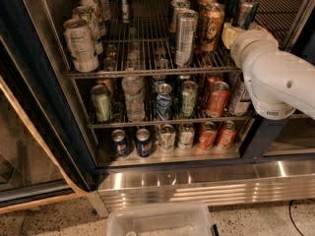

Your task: Pick redbull can from top shelf of fridge

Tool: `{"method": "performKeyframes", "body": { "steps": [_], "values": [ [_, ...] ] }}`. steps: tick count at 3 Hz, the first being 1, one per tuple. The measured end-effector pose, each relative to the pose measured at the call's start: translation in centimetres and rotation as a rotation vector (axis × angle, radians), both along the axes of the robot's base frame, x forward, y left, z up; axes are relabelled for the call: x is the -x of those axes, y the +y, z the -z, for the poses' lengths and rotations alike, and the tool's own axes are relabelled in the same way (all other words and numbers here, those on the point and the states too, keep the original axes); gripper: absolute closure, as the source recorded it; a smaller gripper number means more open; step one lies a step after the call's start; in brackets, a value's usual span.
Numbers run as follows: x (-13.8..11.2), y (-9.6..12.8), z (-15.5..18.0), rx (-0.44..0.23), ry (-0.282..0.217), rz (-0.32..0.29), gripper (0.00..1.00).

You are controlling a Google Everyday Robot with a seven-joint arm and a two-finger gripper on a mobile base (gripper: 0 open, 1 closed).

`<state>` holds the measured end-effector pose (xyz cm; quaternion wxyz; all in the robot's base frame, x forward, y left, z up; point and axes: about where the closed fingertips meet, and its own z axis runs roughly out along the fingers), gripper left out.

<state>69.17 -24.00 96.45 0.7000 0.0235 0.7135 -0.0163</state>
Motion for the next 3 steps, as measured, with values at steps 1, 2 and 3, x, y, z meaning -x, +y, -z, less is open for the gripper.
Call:
{"method": "performKeyframes", "body": {
  "steps": [1,2,3],
  "values": [
    [-1.35,0.04,-0.5,0.016,-0.018,0.015,0.47],
    [-1.66,-0.06,-0.5,0.023,-0.022,0.022,0.47],
    [-1.77,-0.66,-0.39,0.034,-0.024,0.04,0.47]
  ]
}}
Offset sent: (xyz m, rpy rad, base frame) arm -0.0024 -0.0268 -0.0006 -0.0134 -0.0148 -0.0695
